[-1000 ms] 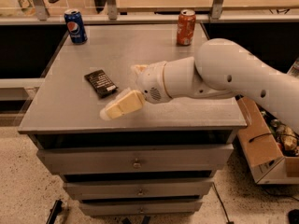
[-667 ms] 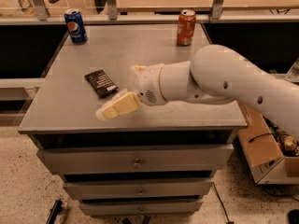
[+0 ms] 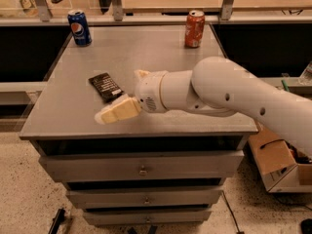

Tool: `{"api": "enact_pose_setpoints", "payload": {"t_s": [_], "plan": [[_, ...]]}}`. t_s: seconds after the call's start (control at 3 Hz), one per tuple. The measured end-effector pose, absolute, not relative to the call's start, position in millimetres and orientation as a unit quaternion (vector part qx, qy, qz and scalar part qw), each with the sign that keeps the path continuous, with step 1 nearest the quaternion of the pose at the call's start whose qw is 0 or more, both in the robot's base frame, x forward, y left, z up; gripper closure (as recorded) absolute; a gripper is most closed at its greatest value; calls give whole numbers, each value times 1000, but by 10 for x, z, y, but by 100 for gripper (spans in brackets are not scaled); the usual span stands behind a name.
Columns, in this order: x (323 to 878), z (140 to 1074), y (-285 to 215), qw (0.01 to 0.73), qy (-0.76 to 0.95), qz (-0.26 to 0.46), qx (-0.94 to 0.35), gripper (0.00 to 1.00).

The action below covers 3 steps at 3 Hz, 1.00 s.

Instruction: Move rxbar chocolate near pepsi can

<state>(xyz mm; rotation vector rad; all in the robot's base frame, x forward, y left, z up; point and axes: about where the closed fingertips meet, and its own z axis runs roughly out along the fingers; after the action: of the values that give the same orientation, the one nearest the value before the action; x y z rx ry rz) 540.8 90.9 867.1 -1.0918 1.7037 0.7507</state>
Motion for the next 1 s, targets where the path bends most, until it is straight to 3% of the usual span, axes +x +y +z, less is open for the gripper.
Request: {"api": "enact_pose_setpoints", "payload": {"t_s": [1.0], "plan": [[5755,8554,1023,454,669,381,-449,0]]}}
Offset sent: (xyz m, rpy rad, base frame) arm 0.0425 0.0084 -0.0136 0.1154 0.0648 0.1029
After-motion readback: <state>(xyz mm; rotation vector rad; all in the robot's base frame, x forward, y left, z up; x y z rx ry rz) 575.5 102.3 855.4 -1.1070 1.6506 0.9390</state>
